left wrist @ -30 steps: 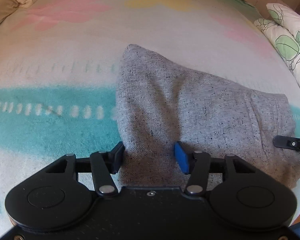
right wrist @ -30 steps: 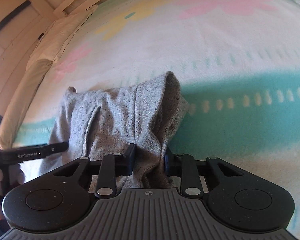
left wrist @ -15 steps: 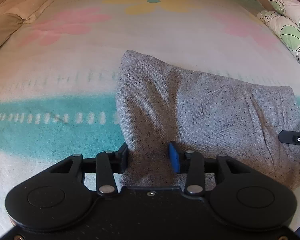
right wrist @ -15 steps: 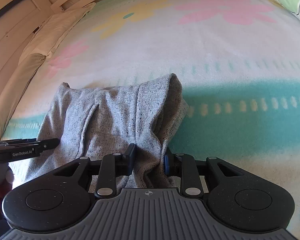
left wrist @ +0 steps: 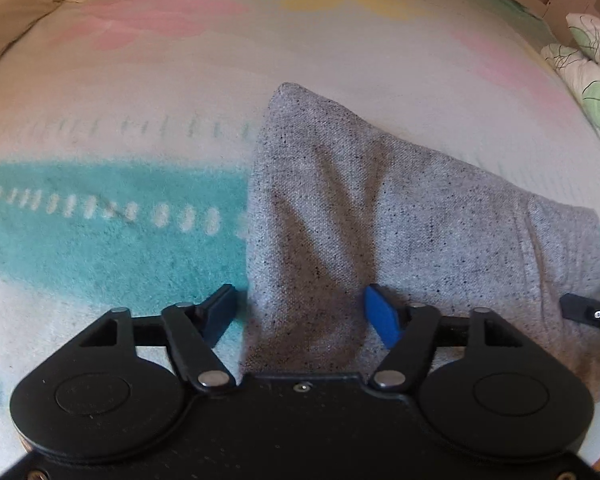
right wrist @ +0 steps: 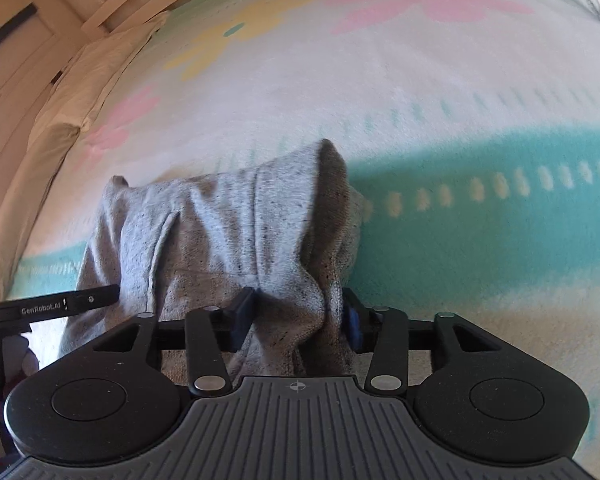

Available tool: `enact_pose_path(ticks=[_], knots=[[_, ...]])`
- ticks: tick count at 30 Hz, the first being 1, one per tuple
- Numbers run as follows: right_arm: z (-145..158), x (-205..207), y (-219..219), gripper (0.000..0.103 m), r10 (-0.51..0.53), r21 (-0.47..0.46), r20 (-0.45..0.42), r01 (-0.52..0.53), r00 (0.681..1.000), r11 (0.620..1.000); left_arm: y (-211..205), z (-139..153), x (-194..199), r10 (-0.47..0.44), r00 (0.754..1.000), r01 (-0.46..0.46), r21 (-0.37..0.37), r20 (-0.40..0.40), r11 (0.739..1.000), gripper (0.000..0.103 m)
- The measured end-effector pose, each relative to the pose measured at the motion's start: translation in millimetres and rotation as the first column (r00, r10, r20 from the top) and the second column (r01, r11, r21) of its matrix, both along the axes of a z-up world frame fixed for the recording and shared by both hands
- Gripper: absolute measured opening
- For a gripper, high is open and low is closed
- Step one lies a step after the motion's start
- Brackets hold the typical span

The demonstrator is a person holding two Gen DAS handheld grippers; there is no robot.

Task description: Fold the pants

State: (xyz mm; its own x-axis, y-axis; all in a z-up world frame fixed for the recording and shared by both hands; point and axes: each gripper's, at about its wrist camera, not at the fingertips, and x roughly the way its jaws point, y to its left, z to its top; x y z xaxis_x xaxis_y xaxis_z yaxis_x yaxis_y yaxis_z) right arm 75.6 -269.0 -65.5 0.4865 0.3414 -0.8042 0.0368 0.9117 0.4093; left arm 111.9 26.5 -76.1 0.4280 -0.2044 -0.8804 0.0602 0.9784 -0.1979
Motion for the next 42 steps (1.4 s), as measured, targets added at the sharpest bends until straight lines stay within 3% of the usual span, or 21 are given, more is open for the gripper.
enact_pose_path(ticks=[2,3,4,6,9,11,17,22,24,26,28,30,31,35,39,42], knots=[[-3.1,0.4,-5.8,0.043,-0.021,0.05,-0.016,0.021,1.0,0.999,-0.8,2.8,0.6,-0.021,1.0,0.021,-0.01,0.006,1.0,0.046],[-2.2,0.5,-6.3,0.031,-0.01,0.068,-0.017,0.011,1.0,0.998,-1.1,3.8,0.1,-0.024,1.0,0.024,-0.008,0.01,1.0,0.044],[1.6,-0.5,-5.6,0.026,-0.005,0.072,-0.008,0.005,1.0,0.997,-1.2,5.7,-1.3,-0.02,1.0,0.02,-0.006,0.019,1.0,0.037],[15.1,-4.9,1.6,0.023,0.023,0.024,0.028,-0.024,0.999,0.999,-3.1,14.6,-7.1,-0.015,0.999,0.015,0.011,0.044,1.0,0.022],[42.0,-15.5,15.6,0.021,0.083,-0.038,0.119,-0.079,0.989,0.996,-0.1,27.3,-13.5,-0.017,0.997,0.017,0.0,0.079,1.0,0.016],[58.9,-18.4,18.8,0.021,0.097,-0.026,0.168,-0.094,0.981,0.995,5.0,36.8,-17.8,-0.007,0.996,0.009,-0.029,0.094,1.0,0.016],[102.6,8.9,31.8,0.02,0.114,-0.061,0.279,-0.101,0.953,0.993,15.9,85.3,-9.3,0.014,0.972,-0.009,-0.023,0.233,1.0,0.016],[120.1,71.4,41.5,0.021,0.093,-0.072,0.309,-0.074,0.947,0.995,24.4,109.8,43.8,0.065,0.952,-0.057,-0.035,0.298,0.998,0.016],[114.0,96.4,44.7,0.023,0.075,-0.075,0.3,-0.054,0.951,0.996,25.1,99.2,71.0,0.069,0.955,-0.067,-0.016,0.29,0.998,0.018],[93.7,116.0,47.1,0.031,0.047,-0.129,0.278,-0.011,0.959,0.992,25.1,80.8,92.7,0.099,0.962,-0.11,0.028,0.252,0.994,0.034],[70.1,129.7,45.0,0.031,-0.046,-0.253,0.219,0.102,0.975,0.962,27.5,52.4,103.4,0.154,0.965,-0.184,0.129,0.214,0.974,0.03],[59.0,131.1,42.3,0.031,-0.075,-0.32,0.215,0.142,0.974,0.937,29.0,40.3,108.5,0.17,0.964,-0.215,0.222,0.206,0.951,0.025],[60.5,129.1,41.0,0.031,-0.077,-0.325,0.222,0.148,0.972,0.934,29.8,39.1,108.1,0.174,0.963,-0.221,0.233,0.208,0.947,0.025],[87.7,106.5,49.1,0.031,-0.005,-0.32,0.311,0.109,0.95,0.941,31.4,58.0,96.0,0.213,0.953,-0.247,0.147,0.215,0.958,0.027],[112.2,79.7,60.2,0.031,0.042,-0.29,0.342,0.063,0.939,0.955,13.4,98.0,66.9,0.194,0.943,-0.241,0.15,0.271,0.959,0.027],[126.4,66.7,70.0,0.031,0.051,-0.291,0.353,0.058,0.934,0.955,1.2,123.1,39.9,0.16,0.933,-0.217,0.152,0.322,0.964,0.05]])
